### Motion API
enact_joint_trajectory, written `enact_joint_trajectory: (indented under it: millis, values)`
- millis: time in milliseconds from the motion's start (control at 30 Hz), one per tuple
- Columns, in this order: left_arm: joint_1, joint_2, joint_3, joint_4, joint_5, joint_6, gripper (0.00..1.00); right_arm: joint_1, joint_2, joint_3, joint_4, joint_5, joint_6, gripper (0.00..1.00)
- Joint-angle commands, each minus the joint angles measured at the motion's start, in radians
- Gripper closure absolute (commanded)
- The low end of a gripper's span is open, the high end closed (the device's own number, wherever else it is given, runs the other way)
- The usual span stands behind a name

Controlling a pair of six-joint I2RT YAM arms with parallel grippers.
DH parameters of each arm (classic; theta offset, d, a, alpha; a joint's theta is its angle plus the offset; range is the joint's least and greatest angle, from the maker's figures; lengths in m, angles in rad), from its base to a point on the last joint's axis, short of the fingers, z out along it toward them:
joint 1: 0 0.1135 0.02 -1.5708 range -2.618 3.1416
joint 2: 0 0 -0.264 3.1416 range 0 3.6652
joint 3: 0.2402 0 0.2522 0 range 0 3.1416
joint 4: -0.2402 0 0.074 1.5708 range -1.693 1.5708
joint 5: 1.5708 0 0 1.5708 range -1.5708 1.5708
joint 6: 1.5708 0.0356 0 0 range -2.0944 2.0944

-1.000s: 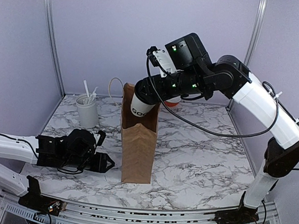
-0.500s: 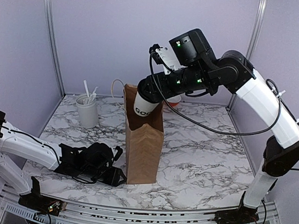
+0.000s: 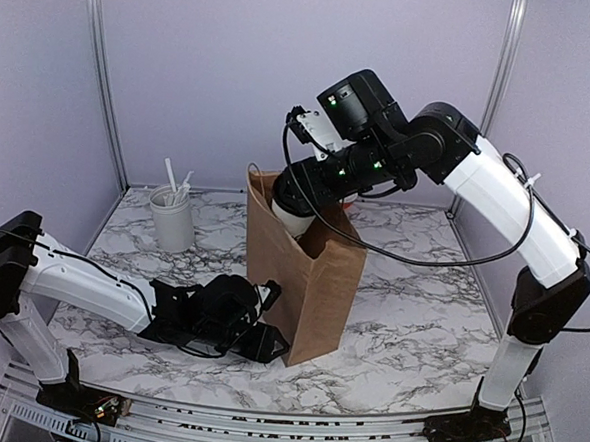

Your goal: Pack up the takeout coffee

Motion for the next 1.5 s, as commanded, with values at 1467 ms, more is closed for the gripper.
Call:
enact_joint_trajectory:
  millis: [1467]
  values:
    - [0.240,-0.581,0.246,-0.145,0.021,0.012,0.40,-0.090,0.134,-0.024,0.001,-0.113,0.039,0.32]
